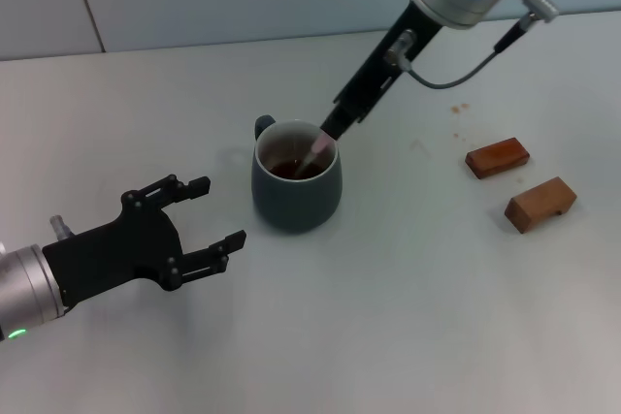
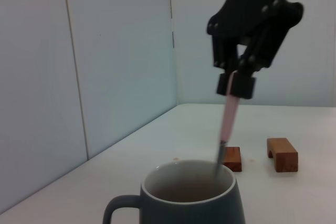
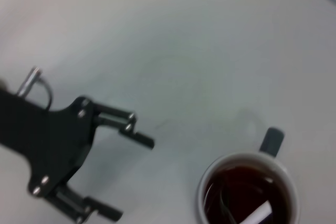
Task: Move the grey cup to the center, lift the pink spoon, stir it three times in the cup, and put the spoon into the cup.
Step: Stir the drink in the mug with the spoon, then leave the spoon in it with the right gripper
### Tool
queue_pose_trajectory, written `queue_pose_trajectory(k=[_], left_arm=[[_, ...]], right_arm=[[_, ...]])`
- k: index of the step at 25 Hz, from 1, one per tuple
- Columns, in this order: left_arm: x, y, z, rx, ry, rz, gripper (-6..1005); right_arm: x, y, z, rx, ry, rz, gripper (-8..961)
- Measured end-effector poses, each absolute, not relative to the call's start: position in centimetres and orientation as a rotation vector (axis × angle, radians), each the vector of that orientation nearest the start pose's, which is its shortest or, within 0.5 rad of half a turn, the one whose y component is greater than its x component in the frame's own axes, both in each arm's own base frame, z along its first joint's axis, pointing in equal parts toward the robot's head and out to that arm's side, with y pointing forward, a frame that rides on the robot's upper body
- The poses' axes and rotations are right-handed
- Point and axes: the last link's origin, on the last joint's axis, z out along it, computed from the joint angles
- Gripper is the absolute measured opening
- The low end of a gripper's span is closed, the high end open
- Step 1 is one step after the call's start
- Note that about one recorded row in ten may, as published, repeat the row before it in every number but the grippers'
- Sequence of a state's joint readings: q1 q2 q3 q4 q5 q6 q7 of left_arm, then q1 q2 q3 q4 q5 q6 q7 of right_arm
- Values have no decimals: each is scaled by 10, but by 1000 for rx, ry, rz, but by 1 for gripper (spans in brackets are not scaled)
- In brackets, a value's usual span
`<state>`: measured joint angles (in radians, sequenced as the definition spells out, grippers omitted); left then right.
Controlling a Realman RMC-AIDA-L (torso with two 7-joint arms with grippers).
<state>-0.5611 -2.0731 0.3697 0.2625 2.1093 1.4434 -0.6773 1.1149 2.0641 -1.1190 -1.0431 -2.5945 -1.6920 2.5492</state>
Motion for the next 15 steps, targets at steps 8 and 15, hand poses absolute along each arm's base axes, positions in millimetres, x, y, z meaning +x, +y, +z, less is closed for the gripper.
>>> queue_pose_trajectory(k=[8, 15], left_arm=[[-286, 310, -47, -2584, -200, -703, 807], [-286, 311, -47, -2584, -197, -702, 807]], right_arm=[[69, 429, 13, -2694, 840, -450, 176], [61, 415, 5, -2746, 830, -553, 184]])
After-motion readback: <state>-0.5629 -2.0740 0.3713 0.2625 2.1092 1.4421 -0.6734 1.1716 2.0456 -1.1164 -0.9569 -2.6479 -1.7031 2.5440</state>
